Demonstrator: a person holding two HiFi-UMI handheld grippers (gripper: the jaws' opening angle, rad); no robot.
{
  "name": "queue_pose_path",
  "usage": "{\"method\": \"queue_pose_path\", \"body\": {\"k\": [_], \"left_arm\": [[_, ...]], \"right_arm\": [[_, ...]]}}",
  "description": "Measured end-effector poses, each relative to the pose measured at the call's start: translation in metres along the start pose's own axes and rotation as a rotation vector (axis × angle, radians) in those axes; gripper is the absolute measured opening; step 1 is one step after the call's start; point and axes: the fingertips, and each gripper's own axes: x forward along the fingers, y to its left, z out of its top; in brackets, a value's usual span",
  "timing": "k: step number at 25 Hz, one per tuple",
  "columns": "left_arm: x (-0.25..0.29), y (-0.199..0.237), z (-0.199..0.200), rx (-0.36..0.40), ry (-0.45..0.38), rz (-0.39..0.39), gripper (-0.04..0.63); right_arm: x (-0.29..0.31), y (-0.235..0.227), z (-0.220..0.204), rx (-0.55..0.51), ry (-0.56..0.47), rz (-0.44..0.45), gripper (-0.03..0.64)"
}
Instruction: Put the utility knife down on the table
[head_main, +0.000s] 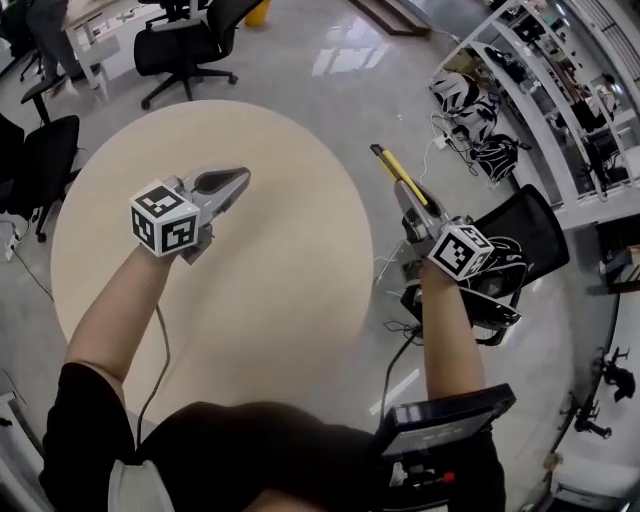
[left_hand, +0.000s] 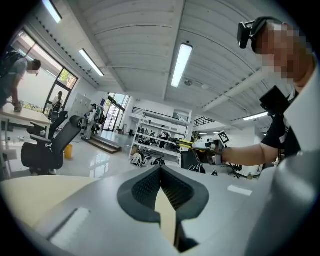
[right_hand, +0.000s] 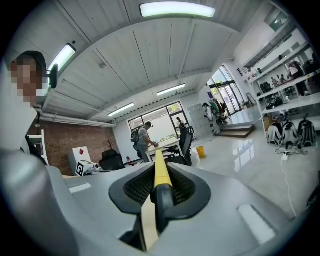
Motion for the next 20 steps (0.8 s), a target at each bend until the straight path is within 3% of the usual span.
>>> {"method": "queue_pose_path", "body": {"k": [10,20], "left_arm": [[0.043,0.1,-0.06,-0.009,0.031,0.004,-0.002],[0.083,0.152,-0.092,-0.012,0.032,-0.004,-0.002]], "right_arm": [[0.149,-0.068,-0.089,0.165,0.101,-0.005,0.084],[0.226,-0.116,-0.146,0.243,0.181,-0.035,0.084]]}}
